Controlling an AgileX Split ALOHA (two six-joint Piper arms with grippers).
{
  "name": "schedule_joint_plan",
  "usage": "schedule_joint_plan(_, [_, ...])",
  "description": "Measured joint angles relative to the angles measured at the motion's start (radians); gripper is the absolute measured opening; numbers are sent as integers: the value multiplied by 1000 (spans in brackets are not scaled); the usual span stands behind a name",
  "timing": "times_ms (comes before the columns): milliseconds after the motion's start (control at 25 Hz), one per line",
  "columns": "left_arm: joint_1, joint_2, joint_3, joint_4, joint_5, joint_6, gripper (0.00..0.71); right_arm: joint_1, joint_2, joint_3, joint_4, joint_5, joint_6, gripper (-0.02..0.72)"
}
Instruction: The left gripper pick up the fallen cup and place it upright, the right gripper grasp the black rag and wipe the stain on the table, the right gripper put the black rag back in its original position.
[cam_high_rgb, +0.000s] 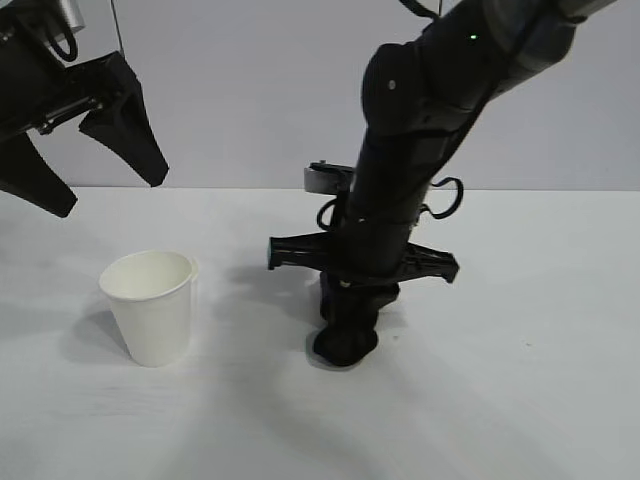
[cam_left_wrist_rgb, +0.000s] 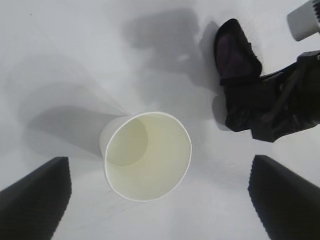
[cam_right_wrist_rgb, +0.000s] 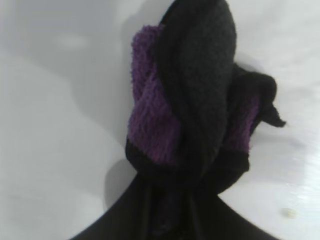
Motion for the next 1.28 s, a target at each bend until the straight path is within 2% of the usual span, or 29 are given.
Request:
schedule_joint_plan(240, [0, 0, 0, 0, 0, 0, 693, -116, -127, 238, -105, -111, 35, 73])
schedule_joint_plan(400, [0, 0, 0, 0, -1, 0, 693, -199, -149, 291, -153, -132, 38, 73])
schedule_joint_plan(560, [0, 0, 0, 0, -1, 0, 693, -247, -168, 298, -161, -133, 40, 83])
schedule_joint_plan(600, [0, 1, 0, 0, -1, 0, 693, -248, -174, 302, -161, -133, 40, 123])
schedule_joint_plan(640, [0, 1, 0, 0, -1, 0, 693, -249, -183, 307, -161, -128, 40, 200])
schedule_joint_plan(720, [0, 1, 0, 0, -1, 0, 693, -249, -209, 320, -151, -98, 38, 426])
schedule_joint_plan(760, [0, 2, 0, 0, -1, 0, 693, -249, -226, 326, -141, -82, 31, 534])
schedule_joint_plan(800, [0, 2, 0, 0, -1, 0, 693, -249, -254, 328, -129, -70, 21, 599])
schedule_joint_plan(840, [0, 2, 0, -1, -1, 0, 693, -249, -288, 330, -111, -66, 16, 628])
schedule_joint_plan(920, [0, 2, 0, -1, -1, 0, 693, -249, -359, 330, -57, -65, -4, 646])
schedule_joint_plan(1160, [0, 2, 0, -4, -4, 0, 693, -249, -510, 330, 202, -57, -153, 652])
schedule_joint_plan(1280, [0, 2, 0, -4, -10, 0, 693, -249, -517, 332, 245, -54, -187, 652])
